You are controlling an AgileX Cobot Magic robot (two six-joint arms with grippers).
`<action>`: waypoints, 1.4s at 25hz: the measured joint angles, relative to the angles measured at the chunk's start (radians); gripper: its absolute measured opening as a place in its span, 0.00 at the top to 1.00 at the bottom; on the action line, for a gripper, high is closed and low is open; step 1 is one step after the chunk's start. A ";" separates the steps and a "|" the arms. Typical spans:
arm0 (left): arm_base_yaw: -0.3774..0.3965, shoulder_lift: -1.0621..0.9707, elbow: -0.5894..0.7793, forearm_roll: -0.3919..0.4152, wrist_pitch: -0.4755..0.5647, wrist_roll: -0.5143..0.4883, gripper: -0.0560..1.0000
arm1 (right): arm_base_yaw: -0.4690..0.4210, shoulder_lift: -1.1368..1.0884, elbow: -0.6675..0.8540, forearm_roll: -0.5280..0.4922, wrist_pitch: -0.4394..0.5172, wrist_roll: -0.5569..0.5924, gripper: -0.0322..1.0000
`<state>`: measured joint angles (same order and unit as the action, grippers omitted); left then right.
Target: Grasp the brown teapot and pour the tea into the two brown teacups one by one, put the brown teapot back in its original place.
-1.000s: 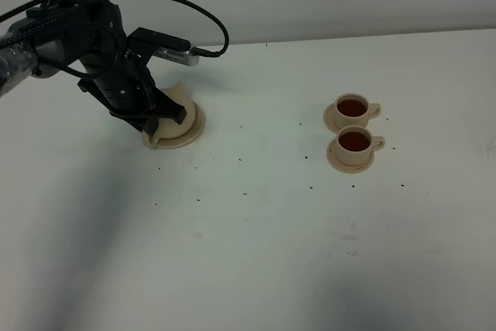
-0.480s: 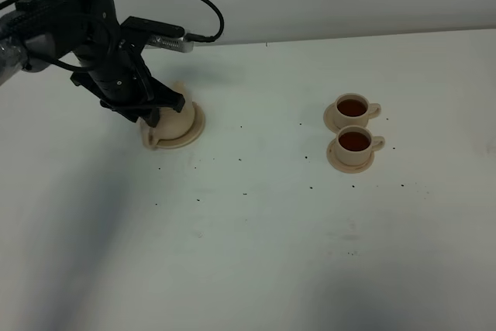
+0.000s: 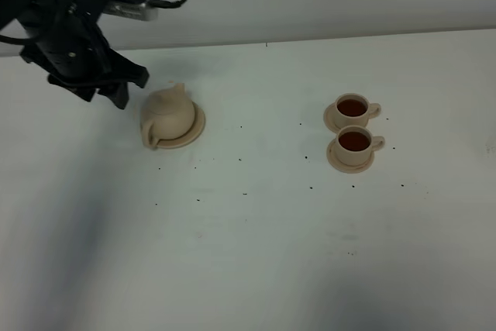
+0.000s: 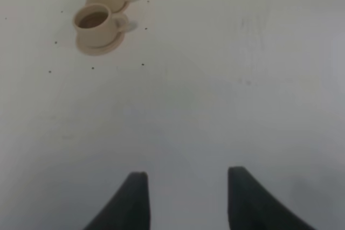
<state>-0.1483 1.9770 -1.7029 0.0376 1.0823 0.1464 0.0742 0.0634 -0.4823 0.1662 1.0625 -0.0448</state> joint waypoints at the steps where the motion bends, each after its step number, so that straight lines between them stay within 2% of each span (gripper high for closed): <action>1: 0.022 -0.024 0.000 0.000 0.029 0.000 0.47 | 0.000 0.000 0.000 0.000 0.000 0.000 0.63; 3: 0.067 -0.078 0.001 -0.001 0.098 -0.001 0.48 | 0.000 0.000 0.000 0.000 0.000 0.000 0.63; 7: 0.148 -0.227 0.101 -0.052 0.110 -0.001 0.51 | 0.000 0.000 0.000 0.000 0.000 0.000 0.63; 12: 0.253 -0.467 0.372 -0.095 0.075 0.023 0.56 | 0.000 0.000 0.000 0.000 0.000 0.000 0.63; 16: 0.302 -0.639 0.580 -0.113 0.016 0.028 0.59 | 0.000 0.000 0.000 0.000 0.000 0.000 0.63; 22: 0.319 -0.878 0.789 -0.178 -0.057 0.034 0.59 | 0.000 0.000 0.000 0.000 0.000 0.000 0.63; 28: 0.320 -1.074 0.883 -0.247 -0.079 0.056 0.59 | 0.000 0.000 0.000 0.000 0.000 0.000 0.63; 35: 0.320 -1.280 0.980 -0.305 0.028 0.073 0.59 | 0.000 0.000 0.000 0.000 0.000 0.001 0.63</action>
<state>0.1713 0.6968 -0.7225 -0.2674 1.1107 0.2196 0.0742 0.0634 -0.4823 0.1662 1.0625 -0.0439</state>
